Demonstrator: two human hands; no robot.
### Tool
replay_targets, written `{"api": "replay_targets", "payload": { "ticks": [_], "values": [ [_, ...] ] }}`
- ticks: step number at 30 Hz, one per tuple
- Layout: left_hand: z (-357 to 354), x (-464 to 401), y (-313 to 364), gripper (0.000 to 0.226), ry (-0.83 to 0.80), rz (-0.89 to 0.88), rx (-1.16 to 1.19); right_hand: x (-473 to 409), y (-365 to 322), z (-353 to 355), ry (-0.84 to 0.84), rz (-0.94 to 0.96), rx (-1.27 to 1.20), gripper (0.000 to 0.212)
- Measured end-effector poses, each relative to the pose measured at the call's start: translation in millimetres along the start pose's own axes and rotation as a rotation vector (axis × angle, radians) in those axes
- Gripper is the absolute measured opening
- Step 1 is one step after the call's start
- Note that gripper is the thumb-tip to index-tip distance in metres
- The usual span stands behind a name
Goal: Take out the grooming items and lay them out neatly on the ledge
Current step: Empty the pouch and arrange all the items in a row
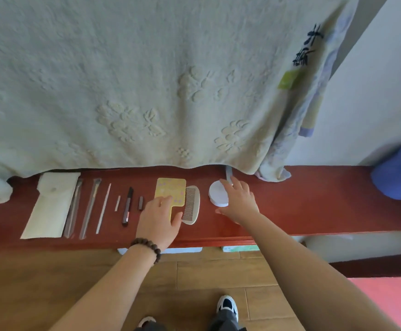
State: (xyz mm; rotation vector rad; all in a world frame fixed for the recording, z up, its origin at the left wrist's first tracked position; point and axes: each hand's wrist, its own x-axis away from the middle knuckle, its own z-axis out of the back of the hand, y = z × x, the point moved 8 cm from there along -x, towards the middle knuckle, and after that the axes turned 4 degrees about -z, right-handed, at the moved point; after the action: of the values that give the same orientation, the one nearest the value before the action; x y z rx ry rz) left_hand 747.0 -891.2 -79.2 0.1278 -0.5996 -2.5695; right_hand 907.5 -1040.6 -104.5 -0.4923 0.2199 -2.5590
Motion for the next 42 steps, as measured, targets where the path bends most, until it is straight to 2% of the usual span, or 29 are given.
{"api": "replay_targets", "payload": {
  "ticks": [6,10,12,15,16,18,21,27,33,36,39,42],
  "values": [
    [-13.5,-1.1,21.4,0.05,0.02,0.153,0.003,-33.4,-2.4,-7.2,-0.079,0.217,0.132,0.093],
    [-15.5,5.0,35.8,0.052,0.034,0.202,0.035,-42.6,-2.2,-5.5,-0.136,0.294,0.094,0.086],
    [-13.0,5.4,41.5,0.055,0.04,0.189,0.064,-43.8,2.6,-0.3,-0.199,0.268,-0.118,0.083],
    [-4.4,1.1,52.9,0.07,0.046,0.126,0.193,-28.4,6.0,17.7,-0.393,0.214,-0.744,0.075],
    [-3.0,-1.2,57.3,0.078,0.026,0.109,0.261,-19.1,4.0,26.3,-0.457,0.228,-0.883,0.072],
    [-1.8,-5.9,69.5,0.092,-0.038,0.079,0.405,-0.3,-1.6,43.2,-0.547,0.291,-0.979,0.066],
    [2.7,-11.8,92.5,0.099,-0.079,0.012,0.6,20.2,-7.9,62.4,-0.605,0.355,-0.989,0.062],
    [21.0,-16.1,117.4,0.072,-0.053,-0.081,0.746,37.8,-7.8,85.7,-0.563,0.371,-0.889,0.056],
    [24.8,-15.9,115.1,0.059,-0.141,-0.059,0.92,46.2,-12.7,93.1,-0.544,0.355,-0.867,0.052],
    [31.0,-15.4,110.9,0.049,-0.158,0.025,1.024,47.8,-12.0,100.1,-0.523,0.362,-0.845,0.072],
    [24.7,-10.2,110.5,0.043,-0.328,0.229,1.376,52.4,-10.8,111.9,-0.485,0.447,-0.759,0.084],
    [14.8,-4.6,113.9,0.058,-0.488,0.334,1.517,64.0,-22.7,118.8,-0.528,0.532,-0.772,0.082]
  ]
}}
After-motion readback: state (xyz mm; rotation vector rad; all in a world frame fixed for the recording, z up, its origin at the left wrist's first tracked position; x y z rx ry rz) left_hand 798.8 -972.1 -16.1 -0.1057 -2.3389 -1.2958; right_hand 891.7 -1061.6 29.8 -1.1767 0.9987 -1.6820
